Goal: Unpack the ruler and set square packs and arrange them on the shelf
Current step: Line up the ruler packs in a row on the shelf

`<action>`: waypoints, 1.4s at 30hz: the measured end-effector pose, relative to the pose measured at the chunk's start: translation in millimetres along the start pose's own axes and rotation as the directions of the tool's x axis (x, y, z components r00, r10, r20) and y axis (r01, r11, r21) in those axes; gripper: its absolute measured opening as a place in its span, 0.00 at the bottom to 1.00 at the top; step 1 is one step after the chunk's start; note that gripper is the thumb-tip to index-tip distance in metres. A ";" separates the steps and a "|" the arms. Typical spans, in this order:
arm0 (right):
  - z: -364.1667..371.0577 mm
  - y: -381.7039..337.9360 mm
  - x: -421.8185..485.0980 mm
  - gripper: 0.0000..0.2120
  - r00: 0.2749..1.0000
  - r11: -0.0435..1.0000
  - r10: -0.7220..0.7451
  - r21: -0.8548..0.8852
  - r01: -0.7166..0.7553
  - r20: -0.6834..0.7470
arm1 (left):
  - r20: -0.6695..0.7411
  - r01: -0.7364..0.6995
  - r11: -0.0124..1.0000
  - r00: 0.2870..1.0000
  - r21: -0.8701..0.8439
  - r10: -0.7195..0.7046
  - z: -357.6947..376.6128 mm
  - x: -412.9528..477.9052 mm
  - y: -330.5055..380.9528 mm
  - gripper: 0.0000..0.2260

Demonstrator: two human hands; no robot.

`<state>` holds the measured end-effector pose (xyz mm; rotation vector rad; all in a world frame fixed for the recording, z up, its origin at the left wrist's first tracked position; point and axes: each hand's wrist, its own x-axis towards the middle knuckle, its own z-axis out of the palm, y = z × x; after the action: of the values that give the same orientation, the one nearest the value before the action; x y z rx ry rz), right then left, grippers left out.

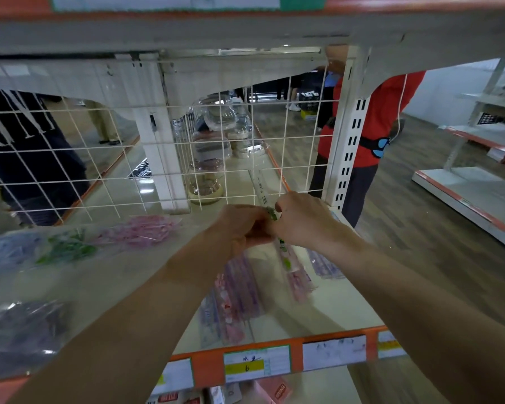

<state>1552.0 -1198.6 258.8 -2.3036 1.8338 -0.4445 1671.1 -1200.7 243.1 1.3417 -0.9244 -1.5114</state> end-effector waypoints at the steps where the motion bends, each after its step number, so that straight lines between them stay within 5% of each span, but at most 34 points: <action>1: -1.6 -1.4 1.0 0.16 0.999 1.000 0.005 -0.005 -0.004 0.032 | -0.015 -0.025 0.996 1.000 0.080 0.026 -1.5 -0.9 -0.8 0.04; 3: -4.9 1.2 2.4 0.16 0.991 0.999 0.036 0.024 -0.040 0.128 | -0.006 -0.137 0.866 0.987 0.482 0.159 -8.6 1.2 -7.0 0.06; 5: -6.2 7.4 2.0 0.14 0.972 0.995 0.075 0.046 -0.088 0.223 | 0.149 -0.248 0.528 0.963 0.812 0.224 -18.8 -1.8 -17.0 0.10; 8: -1.0 11.9 0.5 0.12 0.951 0.989 0.112 0.058 -0.134 0.289 | 0.272 -0.302 0.164 0.945 0.939 0.181 -35.1 -9.9 -35.5 0.10; 11: 7.4 3.6 1.5 0.11 0.944 0.991 0.116 0.024 -0.129 0.310 | 0.329 -0.342 0.014 0.913 0.940 0.240 -48.7 -16.3 -46.6 0.08; 21: 31.4 -20.9 -2.4 0.14 0.964 0.983 0.028 -0.184 0.022 0.264 | 0.307 -0.324 0.039 0.923 0.945 0.230 -70.5 -16.9 -45.9 0.08; 24: 34.1 -21.1 -3.2 0.14 0.963 0.976 0.005 -0.211 0.054 0.271 | 0.223 -0.289 0.233 0.936 0.929 0.273 -71.0 -15.4 -35.9 0.15; 27: 32.4 -23.3 -6.9 0.14 0.962 0.966 -0.012 -0.245 0.082 0.273 | 0.030 -0.205 0.518 0.945 0.830 0.326 -82.9 -19.8 -21.4 0.09; 29: 29.5 -24.7 -9.6 0.13 0.968 0.961 -0.026 -0.261 0.094 0.251 | -0.046 -0.150 0.564 0.947 0.812 0.319 -98.7 -18.8 -17.5 0.09; 34: 32.6 -45.9 -11.3 0.08 0.970 0.970 -0.122 -0.183 0.161 0.209 | -0.076 -0.098 0.514 0.949 0.852 0.306 -115.8 -21.8 -21.4 0.09; 38: 45.2 -71.1 -13.9 0.18 0.936 0.974 -0.134 -0.130 0.184 0.325 | -0.065 -0.088 0.472 0.952 0.877 0.298 -112.3 -21.4 -24.1 0.08; 42: 53.2 -81.5 -10.6 0.23 0.918 0.971 -0.111 -0.155 0.182 0.382 | 0.019 -0.083 0.215 0.959 0.973 0.283 -113.0 -15.9 -32.1 0.08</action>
<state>1642.5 -1172.3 232.4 -2.4469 1.5818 0.1523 1779.0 -1172.2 202.9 2.0475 -2.0287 -0.4308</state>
